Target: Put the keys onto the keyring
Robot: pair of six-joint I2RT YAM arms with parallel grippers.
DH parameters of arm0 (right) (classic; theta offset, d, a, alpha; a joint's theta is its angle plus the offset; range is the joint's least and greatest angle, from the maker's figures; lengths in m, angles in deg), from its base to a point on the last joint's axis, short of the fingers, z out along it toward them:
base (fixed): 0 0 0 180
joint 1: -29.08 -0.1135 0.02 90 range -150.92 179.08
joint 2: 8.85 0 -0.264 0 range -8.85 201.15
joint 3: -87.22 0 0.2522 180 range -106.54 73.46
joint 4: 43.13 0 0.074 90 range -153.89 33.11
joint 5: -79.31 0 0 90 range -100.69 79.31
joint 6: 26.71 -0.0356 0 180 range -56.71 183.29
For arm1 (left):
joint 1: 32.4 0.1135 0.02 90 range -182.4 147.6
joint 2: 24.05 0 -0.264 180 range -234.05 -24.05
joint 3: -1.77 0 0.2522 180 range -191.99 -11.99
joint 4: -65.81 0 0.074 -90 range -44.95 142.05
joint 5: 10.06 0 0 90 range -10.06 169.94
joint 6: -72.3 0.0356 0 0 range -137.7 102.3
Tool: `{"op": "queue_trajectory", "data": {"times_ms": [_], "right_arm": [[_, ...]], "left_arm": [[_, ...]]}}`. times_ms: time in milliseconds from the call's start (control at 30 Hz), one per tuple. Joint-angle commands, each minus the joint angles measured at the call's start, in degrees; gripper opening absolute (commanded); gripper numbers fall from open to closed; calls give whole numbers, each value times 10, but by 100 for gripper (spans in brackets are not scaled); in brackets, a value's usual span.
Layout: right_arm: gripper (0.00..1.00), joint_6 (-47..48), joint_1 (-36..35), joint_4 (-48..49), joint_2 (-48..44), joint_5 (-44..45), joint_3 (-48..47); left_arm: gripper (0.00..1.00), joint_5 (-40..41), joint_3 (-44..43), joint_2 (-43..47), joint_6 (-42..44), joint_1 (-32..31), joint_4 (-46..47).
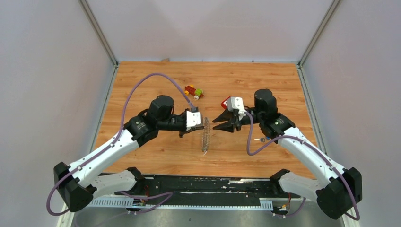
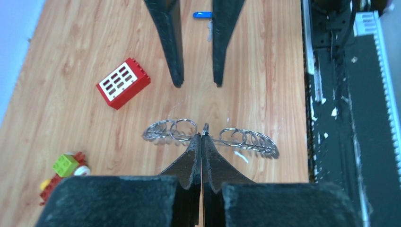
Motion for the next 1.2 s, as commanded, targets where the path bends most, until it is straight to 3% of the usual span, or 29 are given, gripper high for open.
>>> {"op": "queue_trajectory", "data": {"times_ms": [0, 367, 733, 867, 1167], "right_arm": [[29, 75, -3, -54, -22, 1, -5], [28, 86, -7, -75, 5, -13, -2], [27, 87, -16, -72, 13, -19, 4], [27, 85, -25, -72, 15, -20, 3], [31, 34, -27, -41, 2, 4, 2]], "left_arm": [[0, -45, 19, 44, 162, -3, 37], [0, -73, 117, 117, 346, -3, 43], [0, -77, 165, 142, 370, -3, 65], [0, -67, 160, 136, 316, -3, 90], [0, -35, 70, 62, 67, -3, 100]]}}
